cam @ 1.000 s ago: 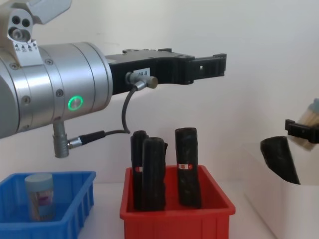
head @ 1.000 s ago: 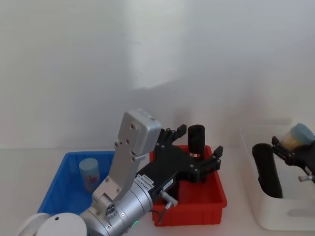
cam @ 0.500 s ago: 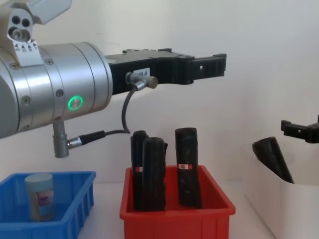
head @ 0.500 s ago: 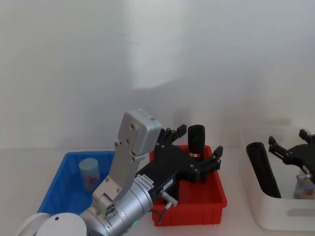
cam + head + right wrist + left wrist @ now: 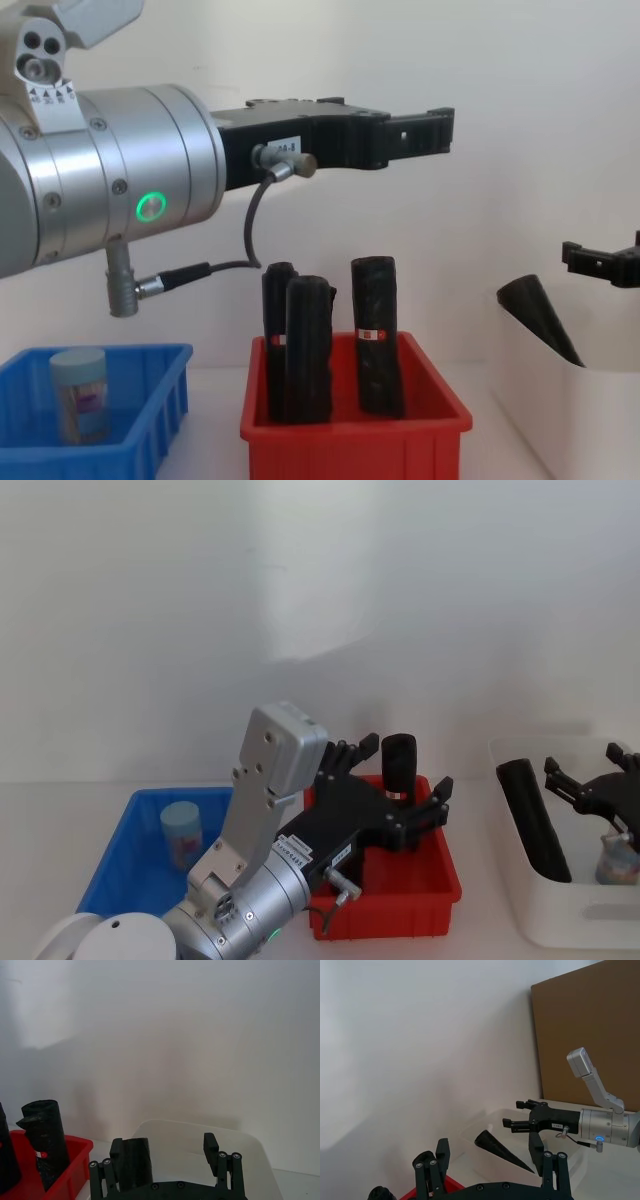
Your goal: Pick the cotton swabs from the blue box and place them into the white box.
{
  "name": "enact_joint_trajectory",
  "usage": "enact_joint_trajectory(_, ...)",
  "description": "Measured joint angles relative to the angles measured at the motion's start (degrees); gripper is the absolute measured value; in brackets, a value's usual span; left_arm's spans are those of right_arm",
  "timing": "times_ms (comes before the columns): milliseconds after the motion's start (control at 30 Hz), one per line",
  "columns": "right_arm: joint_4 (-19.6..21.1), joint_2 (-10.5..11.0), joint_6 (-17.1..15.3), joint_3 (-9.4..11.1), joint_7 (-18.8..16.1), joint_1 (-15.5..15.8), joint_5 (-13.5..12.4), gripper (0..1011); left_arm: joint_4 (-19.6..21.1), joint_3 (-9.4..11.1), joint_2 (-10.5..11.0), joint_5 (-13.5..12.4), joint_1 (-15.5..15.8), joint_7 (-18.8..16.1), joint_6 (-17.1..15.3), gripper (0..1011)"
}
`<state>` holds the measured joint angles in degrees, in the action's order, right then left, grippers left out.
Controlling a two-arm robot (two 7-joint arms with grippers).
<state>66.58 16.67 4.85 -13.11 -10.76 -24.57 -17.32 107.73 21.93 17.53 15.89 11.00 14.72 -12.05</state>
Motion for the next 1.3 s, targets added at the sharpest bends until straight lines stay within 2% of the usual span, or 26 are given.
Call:
enact_joint_trajectory(567, -0.2, -0.1, -0.1, 0.0, -0.2, -0.1, 0.1, 1002, 0.0, 0.0, 0.0, 0.0, 0.0, 0.0, 0.0, 1003)
enact_joint_trajectory(967, -0.5, -1.0, 1.5, -1.2, -0.7, -0.9, 3.2, 1002, 0.0, 0.0, 0.0, 0.0, 0.0, 0.0, 0.0, 1003)
enact_joint_trajectory(1300, -0.3, -1.4, 2.2, -1.8, -0.7, -1.1, 4.6, 1002, 0.0, 0.0, 0.0, 0.0, 0.0, 0.0, 0.0, 1003)
